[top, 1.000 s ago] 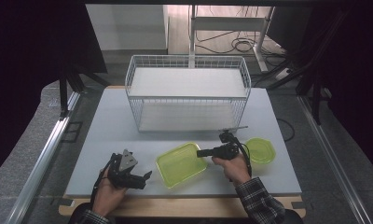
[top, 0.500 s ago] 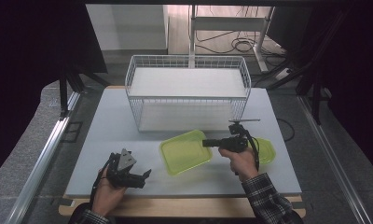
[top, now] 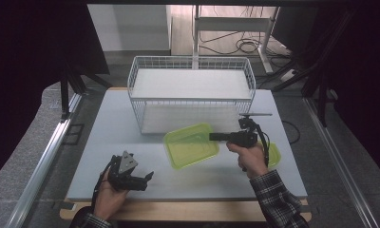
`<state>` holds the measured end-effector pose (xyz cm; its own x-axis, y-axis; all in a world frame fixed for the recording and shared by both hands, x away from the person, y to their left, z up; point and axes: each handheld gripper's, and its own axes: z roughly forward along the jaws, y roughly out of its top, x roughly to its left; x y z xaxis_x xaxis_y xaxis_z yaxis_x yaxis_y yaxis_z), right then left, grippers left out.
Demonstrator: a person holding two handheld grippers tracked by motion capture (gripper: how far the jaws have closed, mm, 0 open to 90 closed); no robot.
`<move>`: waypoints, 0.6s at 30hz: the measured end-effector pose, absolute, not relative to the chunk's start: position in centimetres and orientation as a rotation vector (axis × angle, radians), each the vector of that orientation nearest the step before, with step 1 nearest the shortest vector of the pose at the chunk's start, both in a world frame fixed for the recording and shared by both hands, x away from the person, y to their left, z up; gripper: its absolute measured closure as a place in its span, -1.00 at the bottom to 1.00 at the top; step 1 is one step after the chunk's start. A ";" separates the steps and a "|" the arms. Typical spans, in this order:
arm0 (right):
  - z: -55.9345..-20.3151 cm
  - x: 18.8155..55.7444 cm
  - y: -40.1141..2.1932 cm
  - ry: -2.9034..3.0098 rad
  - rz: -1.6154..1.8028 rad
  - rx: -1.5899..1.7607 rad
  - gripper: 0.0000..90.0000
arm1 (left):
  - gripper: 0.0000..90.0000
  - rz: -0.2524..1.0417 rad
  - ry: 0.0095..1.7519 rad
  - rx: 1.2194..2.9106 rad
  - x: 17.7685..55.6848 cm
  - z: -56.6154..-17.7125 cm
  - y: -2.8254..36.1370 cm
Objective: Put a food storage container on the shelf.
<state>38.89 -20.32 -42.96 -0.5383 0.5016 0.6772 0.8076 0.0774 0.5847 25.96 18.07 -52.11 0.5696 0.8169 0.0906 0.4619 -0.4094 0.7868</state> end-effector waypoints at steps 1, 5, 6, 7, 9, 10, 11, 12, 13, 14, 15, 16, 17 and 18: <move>-42.5 39.0 -20.4 -2.061 -1.459 -1.310 0.78 | -0.94 0.615 1.021 2.064 26.0 -52.1 18.1; -41.6 39.3 -20.5 -2.053 -1.481 -1.312 0.78 | -0.94 0.614 1.017 2.065 26.0 -52.1 18.1; -41.6 39.3 -20.5 -2.053 -1.481 -1.312 0.78 | -0.94 0.614 1.017 2.065 26.0 -52.1 18.1; -41.2 39.5 -20.6 -2.043 -1.492 -1.310 0.78 | -0.94 0.613 1.018 2.065 26.0 -52.1 18.1; -40.7 39.6 -20.6 -2.034 -1.502 -1.308 0.78 | -0.94 0.612 1.018 2.065 26.0 -52.1 18.1; -40.7 39.6 -20.6 -2.034 -1.502 -1.308 0.78 | -0.94 0.611 1.019 2.064 26.0 -52.1 18.1; -40.2 39.7 -20.7 -2.030 -1.513 -1.304 0.78 | -0.94 0.612 1.018 2.064 26.0 -52.1 18.1; -40.2 39.7 -20.7 -2.030 -1.513 -1.304 0.78 | -0.94 0.612 1.018 2.063 26.0 -52.1 18.1; -39.7 39.8 -20.7 -2.026 -1.521 -1.302 0.78 | -0.94 0.611 1.018 2.062 26.0 -52.1 18.1; -39.7 39.8 -20.7 -2.026 -1.521 -1.302 0.78 | -0.94 0.611 1.018 2.062 26.0 -52.1 18.1; -39.4 39.8 -20.7 -2.021 -1.528 -1.299 0.78 | -0.94 0.613 1.017 2.063 26.0 -52.1 18.1; -38.9 39.9 -20.7 -2.014 -1.540 -1.295 0.78 | -0.94 0.612 1.015 2.066 26.0 -52.1 18.1; -38.6 40.0 -20.7 -2.014 -1.548 -1.293 0.78 | -0.94 0.613 1.016 2.066 26.0 -52.1 18.1; -38.6 40.0 -20.7 -2.014 -1.548 -1.293 0.78 | -0.94 0.613 1.016 2.066 26.0 -52.1 18.1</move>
<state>39.95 -20.70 -38.63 -0.5548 0.4714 0.6856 0.7837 0.0195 0.6208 26.02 18.11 -52.11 0.5723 0.8149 0.0915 0.4610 -0.4120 0.7859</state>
